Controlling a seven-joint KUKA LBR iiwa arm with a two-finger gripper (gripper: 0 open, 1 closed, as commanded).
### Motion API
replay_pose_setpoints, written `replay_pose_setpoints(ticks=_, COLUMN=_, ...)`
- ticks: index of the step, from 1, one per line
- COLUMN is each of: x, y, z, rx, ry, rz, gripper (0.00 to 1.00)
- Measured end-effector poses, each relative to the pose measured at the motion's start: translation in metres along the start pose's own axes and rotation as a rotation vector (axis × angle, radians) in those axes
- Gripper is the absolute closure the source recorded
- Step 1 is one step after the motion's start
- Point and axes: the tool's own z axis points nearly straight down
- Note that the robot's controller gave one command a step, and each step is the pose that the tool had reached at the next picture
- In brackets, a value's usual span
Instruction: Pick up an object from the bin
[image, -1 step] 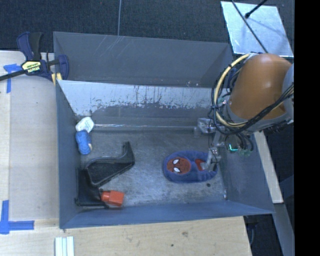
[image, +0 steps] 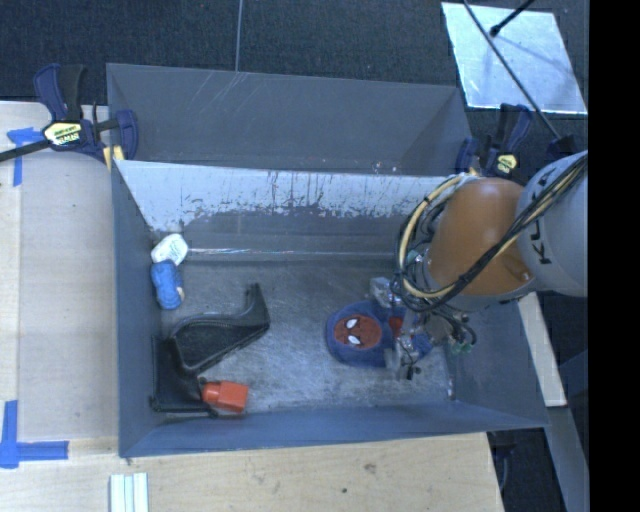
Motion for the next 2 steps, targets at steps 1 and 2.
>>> replay_pose_setpoints(ticks=1, x=-0.004, y=0.001, z=-0.006, rx=0.001, ry=-0.011, rz=-0.001, gripper=1.0)
replay_pose_setpoints(ticks=2, x=0.016, y=-0.004, z=-0.184, rx=0.003, ry=-0.007, rz=0.053, gripper=1.0)
